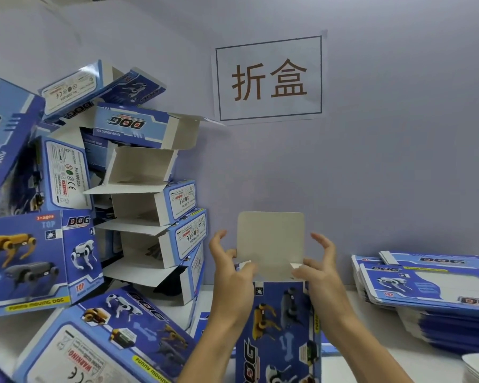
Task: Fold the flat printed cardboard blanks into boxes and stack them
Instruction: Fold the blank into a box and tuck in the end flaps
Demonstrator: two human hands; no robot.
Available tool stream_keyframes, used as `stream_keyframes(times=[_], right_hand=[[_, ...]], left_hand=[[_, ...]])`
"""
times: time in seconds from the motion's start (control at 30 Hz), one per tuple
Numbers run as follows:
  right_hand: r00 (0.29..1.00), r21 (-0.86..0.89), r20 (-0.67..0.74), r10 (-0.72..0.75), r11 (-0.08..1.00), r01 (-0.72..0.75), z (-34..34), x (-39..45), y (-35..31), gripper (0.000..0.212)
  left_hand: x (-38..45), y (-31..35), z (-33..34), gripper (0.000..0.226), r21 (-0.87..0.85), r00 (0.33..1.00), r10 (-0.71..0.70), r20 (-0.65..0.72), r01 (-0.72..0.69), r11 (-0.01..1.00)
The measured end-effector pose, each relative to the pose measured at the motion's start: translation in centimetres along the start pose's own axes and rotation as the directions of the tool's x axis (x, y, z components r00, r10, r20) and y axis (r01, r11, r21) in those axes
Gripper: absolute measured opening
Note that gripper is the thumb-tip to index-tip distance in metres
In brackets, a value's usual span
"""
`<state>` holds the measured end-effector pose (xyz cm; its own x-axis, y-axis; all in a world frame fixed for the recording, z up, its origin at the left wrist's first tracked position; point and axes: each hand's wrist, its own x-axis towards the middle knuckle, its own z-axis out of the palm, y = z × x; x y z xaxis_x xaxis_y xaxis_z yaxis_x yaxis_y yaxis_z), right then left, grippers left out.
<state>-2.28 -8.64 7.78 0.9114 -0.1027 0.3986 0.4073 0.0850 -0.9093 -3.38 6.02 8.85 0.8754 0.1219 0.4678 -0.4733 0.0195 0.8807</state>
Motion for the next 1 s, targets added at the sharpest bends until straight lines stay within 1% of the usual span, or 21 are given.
stream_keyframes(times=[0.03, 0.07, 0.1, 0.17, 0.23, 0.27, 0.33, 0.37, 0.43, 0.47, 0.5, 0.57, 0.63, 0.7, 0.73, 0.8, 0.87, 1.0], right_hand=[[1.000, 0.011, 0.010, 0.015, 1.000, -0.015, 0.0, 0.0, -0.1, 0.073], [0.999, 0.004, 0.020, 0.029, 1.000, -0.029, 0.0, 0.1, -0.1, 0.075], [0.999, -0.017, 0.039, 0.025, 1.000, -0.024, -0.1, 0.2, 0.1, 0.072], [0.998, -0.045, 0.057, -0.008, 0.999, 0.010, -0.2, 0.1, 0.1, 0.052], [0.995, -0.016, 0.038, -0.087, 0.996, 0.088, -0.2, -0.2, 0.0, 0.021], [0.993, 0.024, 0.022, -0.112, 0.993, 0.111, -0.2, -0.4, 0.0, 0.021], [0.993, 0.137, 0.002, -0.117, 0.984, 0.115, -0.3, -0.7, 0.4, 0.033], [0.996, 0.201, 0.001, -0.092, 0.976, 0.090, -0.4, -0.8, 0.5, 0.037], [0.997, 0.295, 0.071, -0.036, 0.955, 0.013, -0.7, -0.9, 0.4, 0.051], [0.992, 0.297, 0.124, -0.020, 0.955, -0.018, -0.8, -1.0, 0.2, 0.054], [0.984, 0.260, 0.175, -0.011, 0.965, -0.036, -1.0, -0.8, 0.1, 0.051], [0.963, 0.183, 0.271, 0.009, 0.981, -0.060, -1.5, -0.5, 0.0, 0.041], [0.934, 0.189, 0.352, 0.057, 0.973, -0.131, -2.1, -0.2, 0.0, 0.036], [0.902, 0.189, 0.421, 0.100, 0.962, -0.195, -2.5, -0.2, 0.0, 0.042], [0.893, 0.190, 0.438, 0.104, 0.960, -0.205, -2.6, -0.2, 0.0, 0.045], [0.895, 0.210, 0.437, 0.088, 0.958, -0.197, -3.0, -0.1, 0.3, 0.049], [0.899, 0.231, 0.433, 0.072, 0.955, -0.188, -3.3, 0.1, 0.4, 0.052], [0.913, 0.266, 0.402, 0.060, 0.947, -0.179, -3.7, 0.2, 0.6, 0.053]], left_hand=[[0.0, -0.1, 0.0, 0.063, -0.018, 1.000, -0.007, 0.005, 0.007, 1.000], [0.0, -0.1, 0.0, 0.063, -0.021, 1.000, -0.005, 0.010, 0.005, 1.000], [0.0, -0.1, 0.0, 0.059, -0.020, 1.000, 0.003, 0.007, -0.002, 1.000], [0.0, -0.3, 0.0, 0.047, -0.021, 0.999, 0.026, -0.040, -0.027, 0.999], [-0.1, -0.4, 0.0, 0.018, -0.054, 0.992, 0.087, -0.086, -0.092, 0.994], [-0.2, -0.5, 0.0, 0.017, -0.076, 0.990, 0.104, -0.096, -0.112, 0.991], [-0.6, -0.4, 0.0, 0.029, -0.156, 0.991, 0.087, -0.100, -0.102, 0.982], [-0.7, -0.4, -0.1, 0.032, -0.162, 0.991, 0.085, -0.104, -0.101, 0.982], [-0.9, -0.3, -0.2, 0.038, -0.110, 0.992, 0.107, -0.065, -0.114, 0.987], [-0.9, -0.3, -0.2, 0.040, -0.082, 0.992, 0.120, -0.039, -0.123, 0.989], [-0.9, -0.4, -0.2, 0.037, -0.057, 0.992, 0.123, -0.011, -0.124, 0.991], [-0.7, -0.6, -0.3, 0.020, -0.018, 0.993, 0.108, 0.045, -0.107, 0.994], [-0.7, -0.9, -0.6, 0.008, -0.031, 0.994, 0.065, 0.092, -0.062, 0.998], [-0.7, -1.1, -0.9, 0.021, -0.021, 0.991, 0.016, 0.131, -0.014, 1.000], [-0.8, -1.0, -1.1, 0.020, -0.011, 0.990, 0.011, 0.144, -0.010, 1.000], [-0.9, -0.7, -1.3, 0.005, -0.010, 0.979, 0.004, 0.203, -0.002, 1.000], [-1.0, -0.7, -1.5, 0.023, 0.018, 0.965, 0.015, 0.260, -0.021, 1.000], [-0.8, -0.6, -1.7, 0.031, 0.093, 0.960, 0.068, 0.272, -0.096, 0.991]])
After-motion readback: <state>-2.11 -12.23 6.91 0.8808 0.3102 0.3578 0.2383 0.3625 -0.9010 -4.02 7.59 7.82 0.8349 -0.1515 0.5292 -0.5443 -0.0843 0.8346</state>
